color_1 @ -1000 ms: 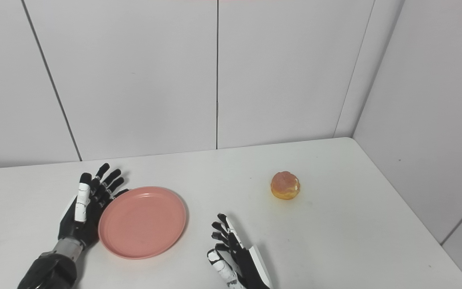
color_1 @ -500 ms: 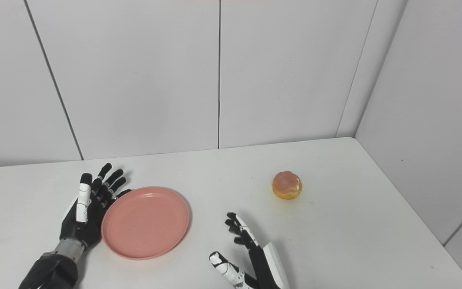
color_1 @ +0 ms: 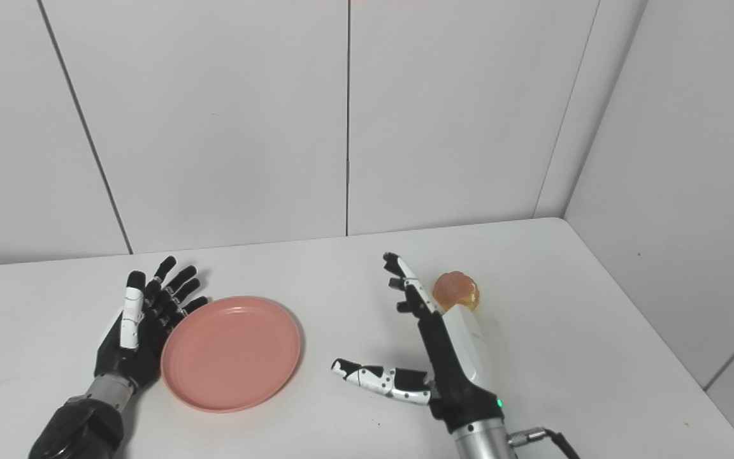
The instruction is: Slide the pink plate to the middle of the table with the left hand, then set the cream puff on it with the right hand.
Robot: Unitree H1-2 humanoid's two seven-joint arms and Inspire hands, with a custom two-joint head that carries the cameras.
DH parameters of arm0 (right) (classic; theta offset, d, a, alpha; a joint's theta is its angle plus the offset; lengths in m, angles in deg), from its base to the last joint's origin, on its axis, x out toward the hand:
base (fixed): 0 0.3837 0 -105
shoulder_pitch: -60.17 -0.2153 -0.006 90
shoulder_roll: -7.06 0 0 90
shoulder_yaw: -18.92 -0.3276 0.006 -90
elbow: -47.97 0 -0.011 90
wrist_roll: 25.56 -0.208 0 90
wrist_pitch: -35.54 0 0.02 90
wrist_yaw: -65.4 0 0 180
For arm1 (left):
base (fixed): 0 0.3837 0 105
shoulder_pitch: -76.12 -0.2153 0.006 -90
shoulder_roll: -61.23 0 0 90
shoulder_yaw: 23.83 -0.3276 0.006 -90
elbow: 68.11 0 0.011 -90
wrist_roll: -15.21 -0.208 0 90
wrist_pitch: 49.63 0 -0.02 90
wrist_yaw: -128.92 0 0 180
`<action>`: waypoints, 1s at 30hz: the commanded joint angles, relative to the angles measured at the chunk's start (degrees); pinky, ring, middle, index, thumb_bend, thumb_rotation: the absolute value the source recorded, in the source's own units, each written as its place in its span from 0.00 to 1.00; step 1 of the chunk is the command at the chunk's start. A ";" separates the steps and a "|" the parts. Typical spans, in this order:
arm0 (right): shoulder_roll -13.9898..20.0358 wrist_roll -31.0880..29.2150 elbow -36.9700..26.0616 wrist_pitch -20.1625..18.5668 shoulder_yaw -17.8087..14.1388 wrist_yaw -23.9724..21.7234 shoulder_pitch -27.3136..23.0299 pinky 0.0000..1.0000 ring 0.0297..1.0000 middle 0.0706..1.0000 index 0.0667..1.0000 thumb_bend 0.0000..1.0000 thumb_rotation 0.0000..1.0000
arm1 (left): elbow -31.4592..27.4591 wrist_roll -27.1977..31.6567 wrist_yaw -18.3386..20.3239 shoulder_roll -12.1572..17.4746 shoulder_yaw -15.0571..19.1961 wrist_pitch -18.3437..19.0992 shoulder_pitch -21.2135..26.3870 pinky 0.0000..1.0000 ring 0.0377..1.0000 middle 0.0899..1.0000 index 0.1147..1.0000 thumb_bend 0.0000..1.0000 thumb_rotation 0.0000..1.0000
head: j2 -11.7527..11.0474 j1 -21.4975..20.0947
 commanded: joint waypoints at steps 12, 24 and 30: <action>13.04 10.75 -1.26 -10.31 -2.03 -13.54 -13.95 0.65 0.83 0.90 0.86 1.00 0.24 | 0.42 -0.19 -0.30 -0.87 0.06 0.71 -0.57 0.84 0.92 0.89 0.98 0.99 0.88 | -0.56 0.56; 23.83 14.24 7.51 -12.35 -1.25 -22.21 -21.95 0.86 0.87 0.85 0.80 1.00 0.32 | 0.33 -0.47 -0.09 -0.90 -0.03 0.36 -0.63 0.85 0.93 0.90 0.97 0.98 0.88 | -0.80 1.18; 27.22 15.06 14.39 -12.35 0.18 -23.81 -24.27 0.86 0.87 0.85 0.80 1.00 0.35 | 0.15 -0.52 -0.55 -1.07 0.02 0.86 -0.68 0.85 0.93 0.89 0.97 0.97 0.88 | -0.91 1.31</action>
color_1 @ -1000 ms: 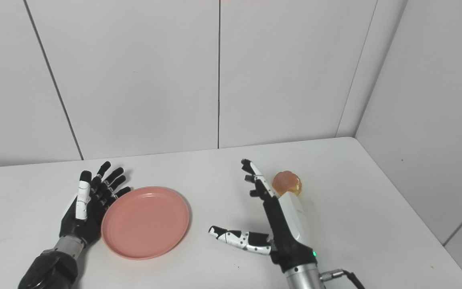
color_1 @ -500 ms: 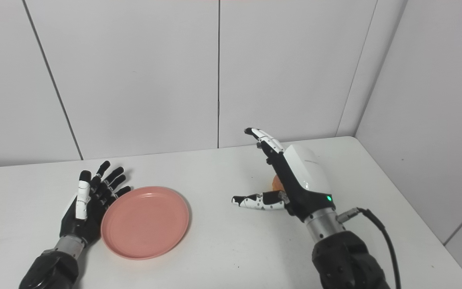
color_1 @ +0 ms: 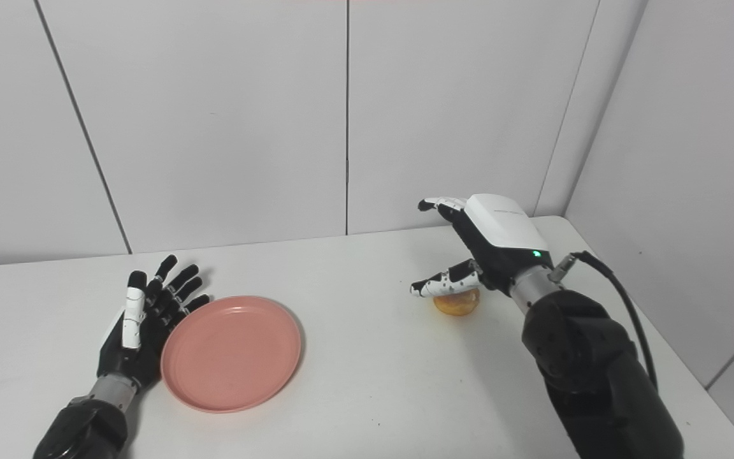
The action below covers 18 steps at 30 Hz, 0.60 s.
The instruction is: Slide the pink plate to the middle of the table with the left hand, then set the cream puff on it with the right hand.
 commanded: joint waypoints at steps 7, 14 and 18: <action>3.36 1.16 7.12 1.96 1.52 2.62 -3.80 0.85 0.87 0.86 0.80 1.00 0.40 | 0.85 -0.68 -0.62 -0.42 -0.19 1.12 -0.69 0.84 0.92 0.89 0.96 0.98 0.87 | 0.14 0.53; 3.22 -0.89 13.23 3.37 2.41 5.61 -4.30 0.79 0.87 0.87 0.80 1.00 0.40 | 0.93 -0.75 -0.61 -0.40 -0.26 1.26 -0.77 0.81 0.91 0.89 0.96 0.98 0.88 | 0.17 0.60; 3.27 -1.77 15.62 2.53 3.10 5.43 -4.84 0.74 0.88 0.89 0.82 1.00 0.35 | 0.70 -0.68 -0.69 -0.47 -0.22 1.53 -0.95 0.81 0.91 0.89 0.96 0.99 0.87 | 0.14 0.74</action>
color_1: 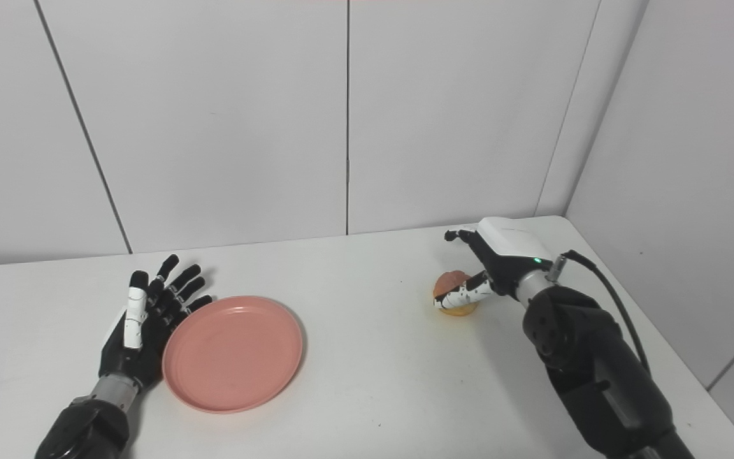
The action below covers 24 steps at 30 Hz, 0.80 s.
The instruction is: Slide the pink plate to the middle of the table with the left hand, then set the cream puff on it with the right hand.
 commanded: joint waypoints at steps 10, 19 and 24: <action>1.63 -0.41 2.47 1.07 1.26 2.43 -3.38 0.65 0.87 0.90 0.83 1.00 0.26 | 2.30 -0.35 0.14 -0.38 -0.21 0.27 -0.82 0.84 0.92 0.90 0.97 0.97 0.87 | -0.49 0.16; 1.73 -0.45 4.05 1.75 2.47 3.83 -3.45 0.66 0.87 0.90 0.84 1.00 0.22 | 1.71 -0.26 0.05 -0.81 -0.28 0.07 -1.39 0.82 0.91 0.89 0.97 0.96 0.87 | -0.57 1.14; 1.95 -0.99 5.44 2.21 3.36 4.58 -3.66 0.67 0.88 0.91 0.84 1.00 0.23 | 1.52 -0.29 0.08 -0.76 -0.28 0.04 -1.64 0.81 0.91 0.89 0.97 0.95 0.88 | -0.58 1.32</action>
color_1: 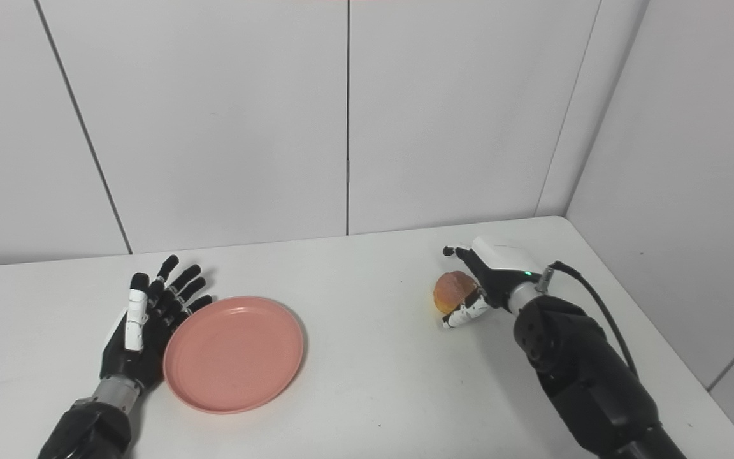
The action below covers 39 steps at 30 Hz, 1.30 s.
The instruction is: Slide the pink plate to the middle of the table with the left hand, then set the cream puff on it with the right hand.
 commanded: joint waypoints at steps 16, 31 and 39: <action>1.64 -1.20 6.58 4.61 1.22 5.77 -4.59 0.66 0.83 0.87 0.82 1.00 0.22 | -0.29 -0.59 -0.11 -0.19 -1.01 3.02 -2.18 0.86 0.92 0.90 0.98 0.98 0.88 | 0.51 0.83; 1.44 -2.93 10.44 5.36 2.45 6.73 -6.76 0.55 0.64 0.70 0.73 0.87 0.10 | -1.20 -0.10 0.02 -0.28 -1.21 3.35 -2.89 0.86 0.93 0.90 0.99 0.97 0.87 | 0.88 1.21; 1.42 -3.05 11.78 6.96 3.34 8.42 -6.78 0.26 0.31 0.38 0.48 0.53 0.00 | -0.70 0.15 0.54 -0.11 -1.06 3.13 -2.82 0.87 0.92 0.89 0.98 0.96 0.86 | 1.04 1.21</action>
